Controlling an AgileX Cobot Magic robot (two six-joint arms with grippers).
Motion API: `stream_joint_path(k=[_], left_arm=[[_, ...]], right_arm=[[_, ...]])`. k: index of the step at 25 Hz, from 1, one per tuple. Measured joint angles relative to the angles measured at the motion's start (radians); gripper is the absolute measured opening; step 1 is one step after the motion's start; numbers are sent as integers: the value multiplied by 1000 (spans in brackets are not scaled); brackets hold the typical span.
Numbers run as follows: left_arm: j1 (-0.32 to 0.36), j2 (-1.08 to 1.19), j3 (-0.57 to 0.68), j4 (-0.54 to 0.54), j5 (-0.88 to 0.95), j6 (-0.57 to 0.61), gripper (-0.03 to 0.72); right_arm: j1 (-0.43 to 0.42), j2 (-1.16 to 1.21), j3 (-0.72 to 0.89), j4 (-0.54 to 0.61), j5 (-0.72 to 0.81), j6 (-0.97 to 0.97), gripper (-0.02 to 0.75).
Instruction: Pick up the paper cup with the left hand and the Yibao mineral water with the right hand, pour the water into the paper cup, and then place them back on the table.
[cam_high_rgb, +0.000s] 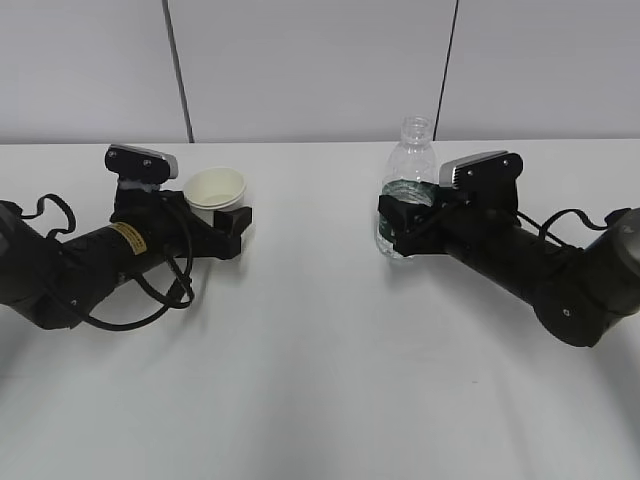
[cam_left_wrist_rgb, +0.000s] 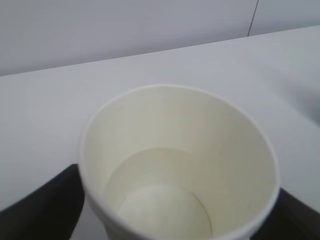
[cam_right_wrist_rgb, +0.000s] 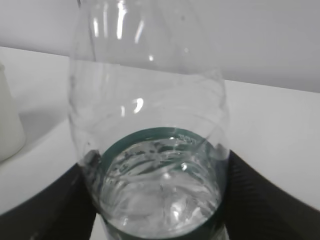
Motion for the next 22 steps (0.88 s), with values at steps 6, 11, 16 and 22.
stream_joint_path(k=[6,11,16,22], left_arm=[[0,0,0,0,0,0,571],[0,0,0,0,0,0,569],[0,0,0,0,0,0,569],[0,0,0,0,0,0,569]], right_arm=[[0,0,0,2,-5,3,544],[0,0,0,2,16,3,584],[0,0,0,2,19,3,587],[0,0,-2,2,23,18,587]])
